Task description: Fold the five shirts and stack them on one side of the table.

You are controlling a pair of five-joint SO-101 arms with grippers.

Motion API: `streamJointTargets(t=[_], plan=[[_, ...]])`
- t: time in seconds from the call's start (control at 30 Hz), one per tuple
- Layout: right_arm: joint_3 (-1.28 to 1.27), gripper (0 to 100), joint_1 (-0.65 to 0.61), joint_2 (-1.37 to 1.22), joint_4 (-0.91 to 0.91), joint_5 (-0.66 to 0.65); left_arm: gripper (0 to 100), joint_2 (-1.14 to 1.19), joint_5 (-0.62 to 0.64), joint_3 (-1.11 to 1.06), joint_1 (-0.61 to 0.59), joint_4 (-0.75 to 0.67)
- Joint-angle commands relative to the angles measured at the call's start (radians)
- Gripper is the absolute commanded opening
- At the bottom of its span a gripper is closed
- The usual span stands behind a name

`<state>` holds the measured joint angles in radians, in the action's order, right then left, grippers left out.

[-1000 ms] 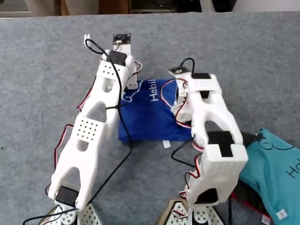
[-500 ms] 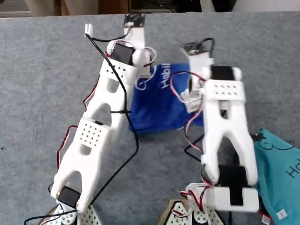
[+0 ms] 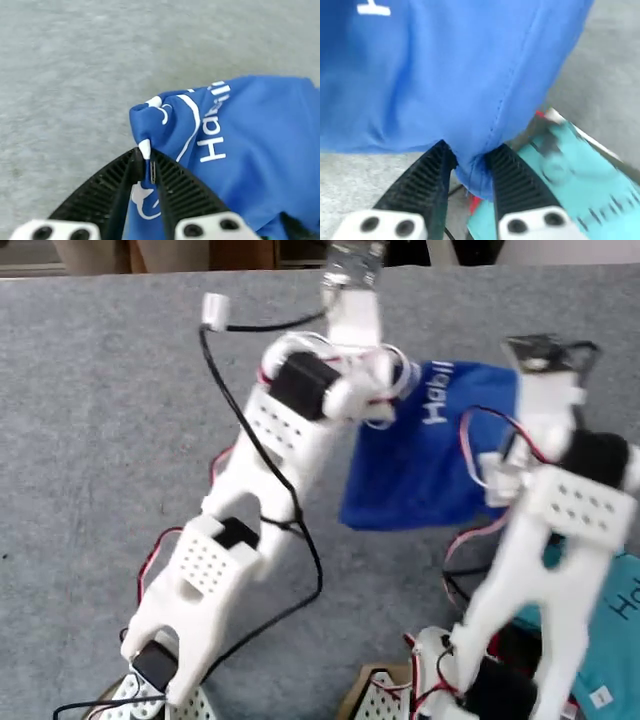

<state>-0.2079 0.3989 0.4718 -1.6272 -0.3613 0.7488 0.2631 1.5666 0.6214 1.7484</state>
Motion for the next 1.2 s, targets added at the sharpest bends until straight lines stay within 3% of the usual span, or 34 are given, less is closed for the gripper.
streamJointTargets(t=[0.0,0.33,0.7,0.87,1.17], plan=[[0.045,0.4,0.171,0.122,-0.029,-0.038,2,-0.068,0.009,0.000,0.091,-0.005],[0.045,0.4,0.619,0.357,-0.071,-0.203,2,-0.070,0.008,0.000,0.261,-0.098],[0.039,0.4,0.929,0.469,-0.066,-0.298,2,-0.061,0.008,-0.100,0.407,-0.279],[0.027,0.4,1.026,0.464,-0.061,-0.336,2,-0.062,0.008,-0.236,0.456,-0.362],[-0.127,0.5,1.110,0.470,0.089,-0.350,2,-0.061,0.005,-0.256,0.470,-0.404]])
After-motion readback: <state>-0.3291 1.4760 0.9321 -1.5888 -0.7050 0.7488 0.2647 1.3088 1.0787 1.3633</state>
